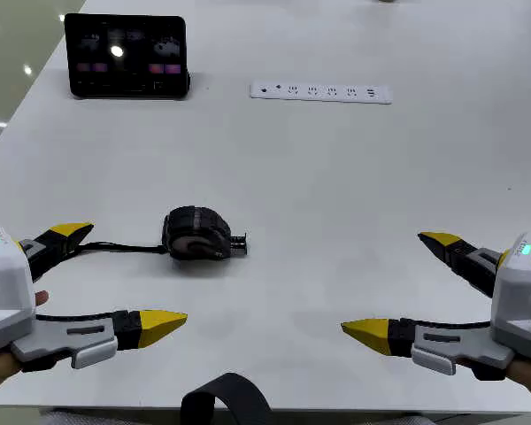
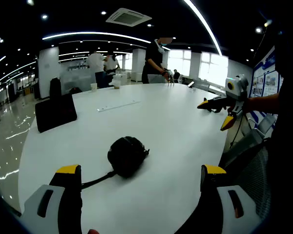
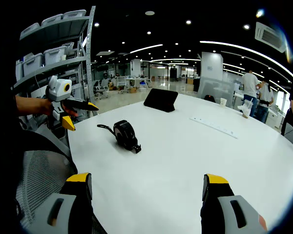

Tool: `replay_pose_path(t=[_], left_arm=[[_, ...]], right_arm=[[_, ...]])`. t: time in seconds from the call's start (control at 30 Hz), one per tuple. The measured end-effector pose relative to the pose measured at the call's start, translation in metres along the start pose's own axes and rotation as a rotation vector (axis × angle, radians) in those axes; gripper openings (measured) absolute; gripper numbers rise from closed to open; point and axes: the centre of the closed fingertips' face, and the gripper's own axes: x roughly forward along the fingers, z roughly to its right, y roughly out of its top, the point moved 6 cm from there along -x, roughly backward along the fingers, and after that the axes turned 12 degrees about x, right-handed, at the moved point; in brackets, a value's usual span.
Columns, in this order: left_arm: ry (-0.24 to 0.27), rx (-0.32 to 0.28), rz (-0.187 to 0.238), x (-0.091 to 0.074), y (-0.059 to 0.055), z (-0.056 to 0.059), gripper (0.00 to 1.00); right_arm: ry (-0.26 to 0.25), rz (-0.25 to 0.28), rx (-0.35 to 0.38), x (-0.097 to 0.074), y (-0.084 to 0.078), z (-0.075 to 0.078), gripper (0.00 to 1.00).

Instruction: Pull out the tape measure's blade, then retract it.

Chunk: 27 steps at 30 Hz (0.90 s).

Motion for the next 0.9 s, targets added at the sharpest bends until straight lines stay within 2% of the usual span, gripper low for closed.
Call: replay_pose_path(t=[0.9], left_arm=[[-0.007, 0.021, -0.02, -0.0013, -0.0008, 0.0029, 0.99]], right_arm=[[0.009, 0.016, 0.006, -0.0029, 0.0007, -0.0005, 0.96]])
